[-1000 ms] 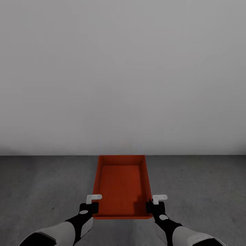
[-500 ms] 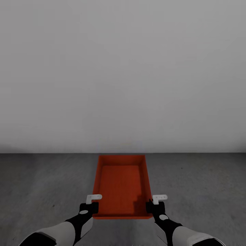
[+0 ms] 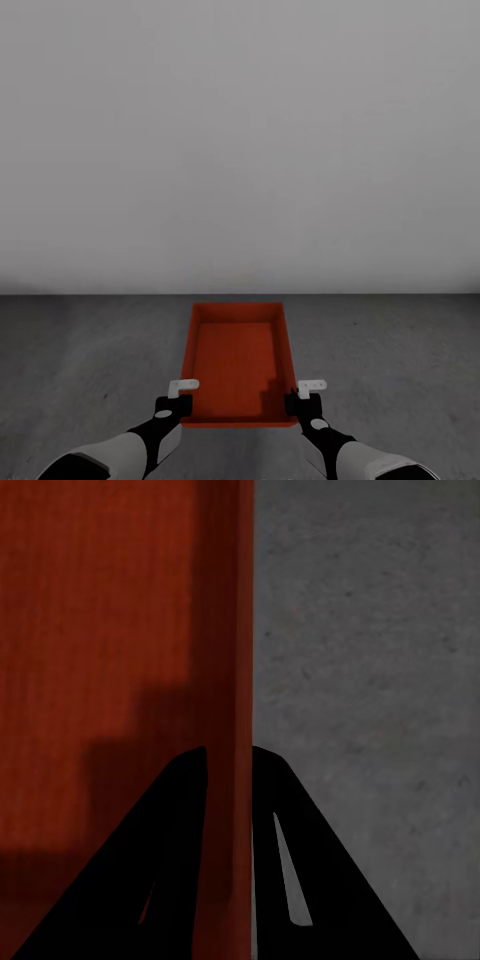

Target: Move the two storage containers from the living room to the garage. In the garage, place one container on the floor and stack the other container on top of it (either order is fine).

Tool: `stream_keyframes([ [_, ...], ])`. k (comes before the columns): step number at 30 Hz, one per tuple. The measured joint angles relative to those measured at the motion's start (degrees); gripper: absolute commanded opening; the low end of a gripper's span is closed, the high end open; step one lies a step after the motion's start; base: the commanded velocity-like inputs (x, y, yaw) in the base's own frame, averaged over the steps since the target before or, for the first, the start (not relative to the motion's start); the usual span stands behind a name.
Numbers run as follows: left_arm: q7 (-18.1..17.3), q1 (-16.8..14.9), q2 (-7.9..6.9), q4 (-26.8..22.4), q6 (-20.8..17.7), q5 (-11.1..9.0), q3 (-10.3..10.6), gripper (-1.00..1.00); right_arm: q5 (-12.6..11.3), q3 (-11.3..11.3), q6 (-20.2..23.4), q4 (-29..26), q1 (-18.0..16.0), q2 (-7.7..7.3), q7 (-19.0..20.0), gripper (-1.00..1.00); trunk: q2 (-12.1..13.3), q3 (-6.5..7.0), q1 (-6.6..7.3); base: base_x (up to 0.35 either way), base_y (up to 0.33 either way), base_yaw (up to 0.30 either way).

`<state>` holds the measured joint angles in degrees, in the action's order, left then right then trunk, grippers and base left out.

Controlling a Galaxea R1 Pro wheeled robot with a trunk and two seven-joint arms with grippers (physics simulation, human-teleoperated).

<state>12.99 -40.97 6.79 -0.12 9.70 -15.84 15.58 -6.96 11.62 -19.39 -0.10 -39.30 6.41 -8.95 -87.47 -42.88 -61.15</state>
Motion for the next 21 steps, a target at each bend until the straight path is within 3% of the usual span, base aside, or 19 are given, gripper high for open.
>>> stream_keyframes([
  [21, 0.00, 0.00, 0.01, 0.00, -0.01, -0.01, 0.03, -1.00, -0.23, 0.15, -0.04, 0.03, 0.00, 0.00, 0.04, -1.00, 0.00, -1.92, 0.00, 0.000, 0.000, 0.000],
])
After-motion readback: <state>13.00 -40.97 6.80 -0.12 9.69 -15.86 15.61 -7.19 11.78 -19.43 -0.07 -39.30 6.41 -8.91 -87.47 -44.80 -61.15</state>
